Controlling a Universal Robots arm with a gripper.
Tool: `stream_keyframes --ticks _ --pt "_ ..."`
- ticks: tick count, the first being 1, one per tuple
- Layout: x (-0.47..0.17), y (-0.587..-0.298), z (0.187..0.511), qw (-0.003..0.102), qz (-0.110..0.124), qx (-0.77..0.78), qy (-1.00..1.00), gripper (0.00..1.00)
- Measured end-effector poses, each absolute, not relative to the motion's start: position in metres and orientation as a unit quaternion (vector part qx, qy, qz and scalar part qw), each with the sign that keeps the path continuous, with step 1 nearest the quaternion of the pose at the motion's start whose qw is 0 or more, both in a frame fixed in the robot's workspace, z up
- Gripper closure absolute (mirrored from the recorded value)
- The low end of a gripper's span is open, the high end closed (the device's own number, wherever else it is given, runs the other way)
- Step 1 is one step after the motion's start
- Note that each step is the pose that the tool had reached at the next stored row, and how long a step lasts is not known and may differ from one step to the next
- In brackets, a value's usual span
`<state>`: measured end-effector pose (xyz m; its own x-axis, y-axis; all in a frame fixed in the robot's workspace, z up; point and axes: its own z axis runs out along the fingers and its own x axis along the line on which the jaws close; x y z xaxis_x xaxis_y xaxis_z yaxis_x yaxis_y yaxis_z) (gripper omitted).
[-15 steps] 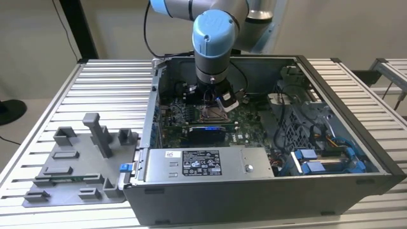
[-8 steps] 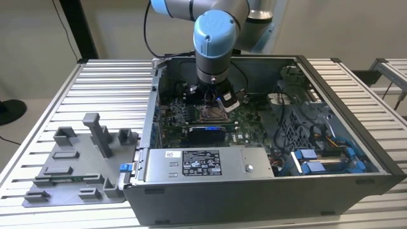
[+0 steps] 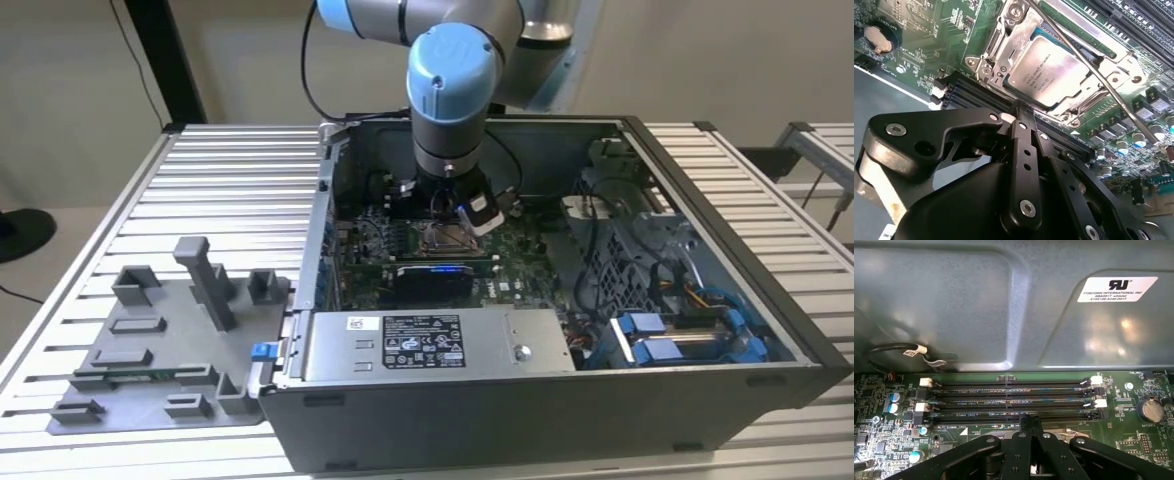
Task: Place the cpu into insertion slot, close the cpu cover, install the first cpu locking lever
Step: 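Install the first cpu locking lever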
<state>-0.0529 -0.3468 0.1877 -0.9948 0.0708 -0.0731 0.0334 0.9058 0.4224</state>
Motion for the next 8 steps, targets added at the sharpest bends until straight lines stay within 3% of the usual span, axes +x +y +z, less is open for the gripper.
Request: stream_keyframes --ticks 8 --pt "-0.0513 -0.3468 0.1867 0.046 0.215 0.026 0.975 1.00"
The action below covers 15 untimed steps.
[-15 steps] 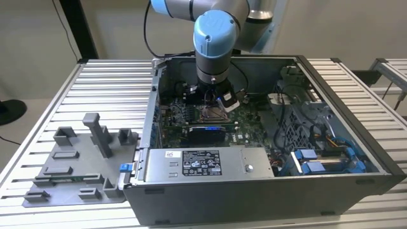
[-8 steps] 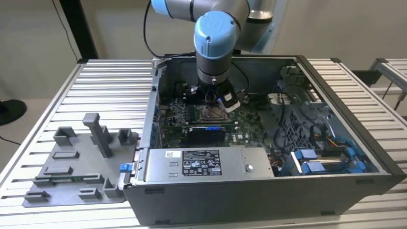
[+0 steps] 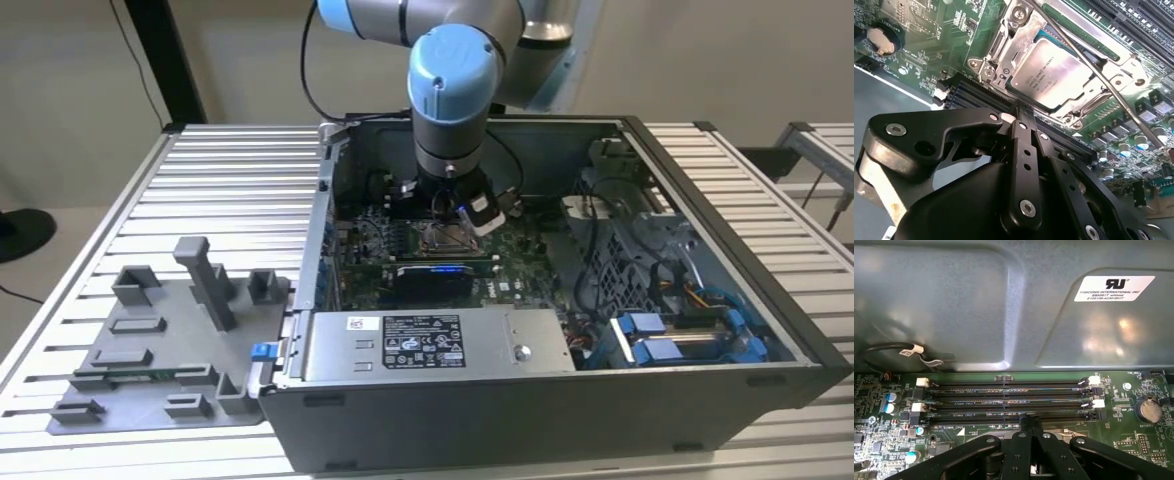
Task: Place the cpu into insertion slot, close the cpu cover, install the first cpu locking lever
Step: 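Install the first cpu locking lever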
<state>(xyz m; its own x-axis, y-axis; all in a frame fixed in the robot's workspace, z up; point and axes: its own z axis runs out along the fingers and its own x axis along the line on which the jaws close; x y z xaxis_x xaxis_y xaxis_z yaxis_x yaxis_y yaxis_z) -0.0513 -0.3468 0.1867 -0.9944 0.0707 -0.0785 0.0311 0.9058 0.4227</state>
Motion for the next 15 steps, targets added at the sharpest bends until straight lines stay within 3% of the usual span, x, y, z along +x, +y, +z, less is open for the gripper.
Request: stream_keyframes --ticks 15 --pt "-0.0494 -0.3468 0.1851 0.058 0.217 0.020 0.974 1.00"
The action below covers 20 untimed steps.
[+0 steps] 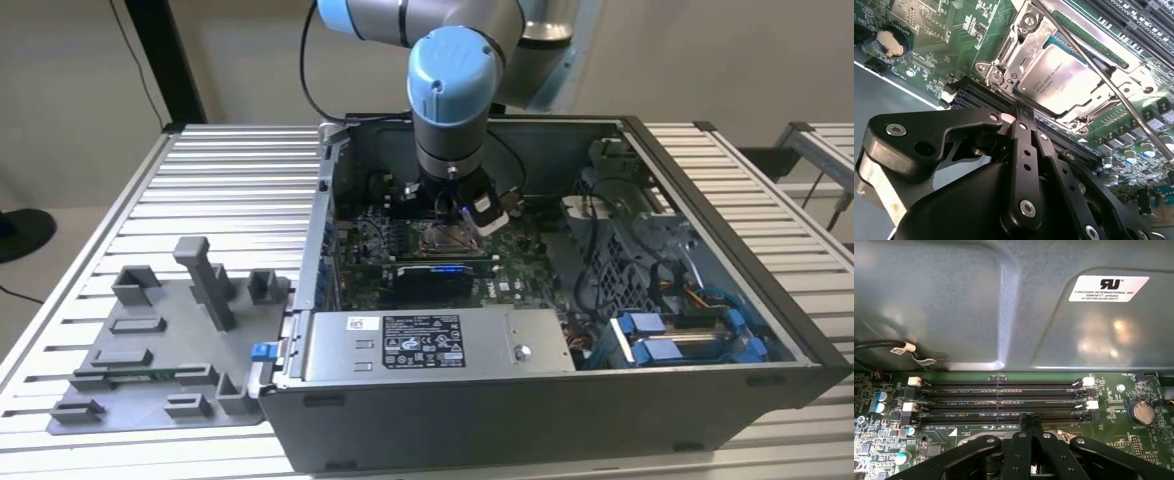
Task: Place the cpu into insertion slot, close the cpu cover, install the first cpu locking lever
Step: 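Install the first cpu locking lever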
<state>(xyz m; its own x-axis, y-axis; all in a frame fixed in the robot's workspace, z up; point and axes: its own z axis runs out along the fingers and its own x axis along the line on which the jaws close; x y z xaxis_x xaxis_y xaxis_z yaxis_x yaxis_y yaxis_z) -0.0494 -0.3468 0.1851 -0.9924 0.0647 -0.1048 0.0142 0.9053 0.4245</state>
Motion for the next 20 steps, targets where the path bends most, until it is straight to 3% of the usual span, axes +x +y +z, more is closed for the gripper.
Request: stream_keyframes --ticks 9,15,20 --pt "-0.0457 -0.3468 0.1850 0.068 0.220 0.013 0.973 1.00" --pt "-0.0450 -0.3468 0.1847 0.081 0.222 0.006 0.972 1.00" --pt "-0.0451 -0.3470 0.1844 0.082 0.222 0.006 0.971 1.00"
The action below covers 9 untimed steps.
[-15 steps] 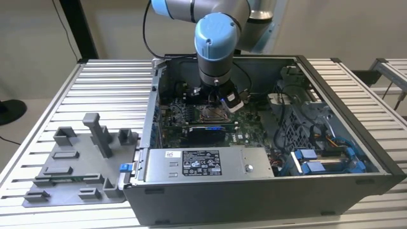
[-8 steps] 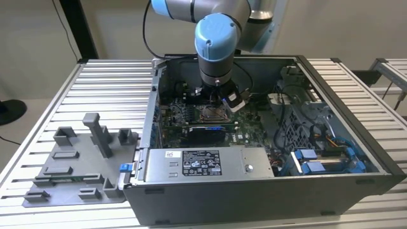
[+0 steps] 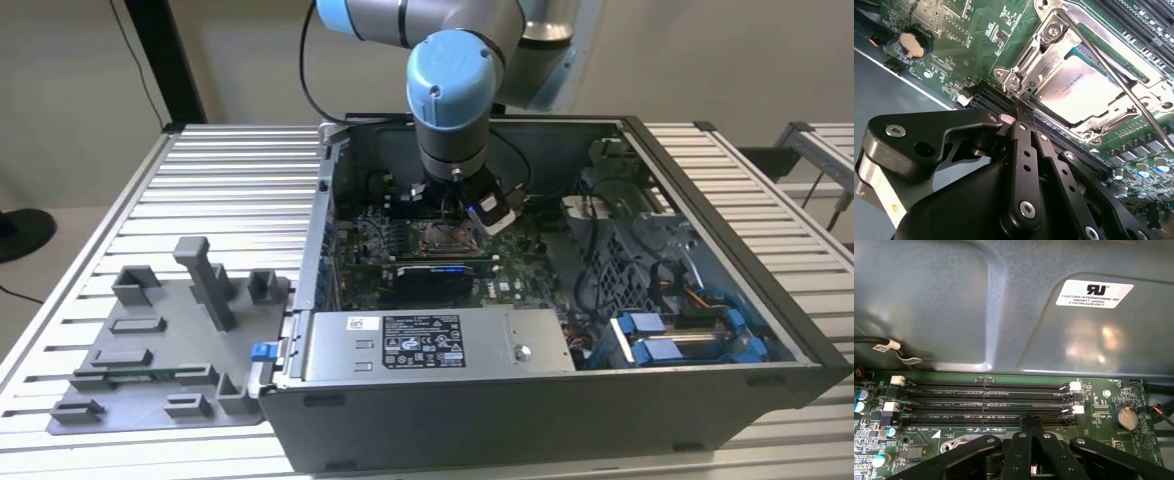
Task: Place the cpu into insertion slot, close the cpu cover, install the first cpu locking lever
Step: 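Install the first cpu locking lever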
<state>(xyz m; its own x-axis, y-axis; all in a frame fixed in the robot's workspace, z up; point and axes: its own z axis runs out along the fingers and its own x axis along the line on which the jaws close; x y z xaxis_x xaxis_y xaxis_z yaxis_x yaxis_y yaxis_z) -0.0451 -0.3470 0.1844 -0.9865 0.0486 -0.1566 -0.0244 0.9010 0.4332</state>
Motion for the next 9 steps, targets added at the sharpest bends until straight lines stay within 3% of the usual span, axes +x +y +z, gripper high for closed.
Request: stream_keyframes --ticks 9 --pt "-0.0453 -0.3476 0.1832 0.083 0.223 0.006 0.971 1.00"
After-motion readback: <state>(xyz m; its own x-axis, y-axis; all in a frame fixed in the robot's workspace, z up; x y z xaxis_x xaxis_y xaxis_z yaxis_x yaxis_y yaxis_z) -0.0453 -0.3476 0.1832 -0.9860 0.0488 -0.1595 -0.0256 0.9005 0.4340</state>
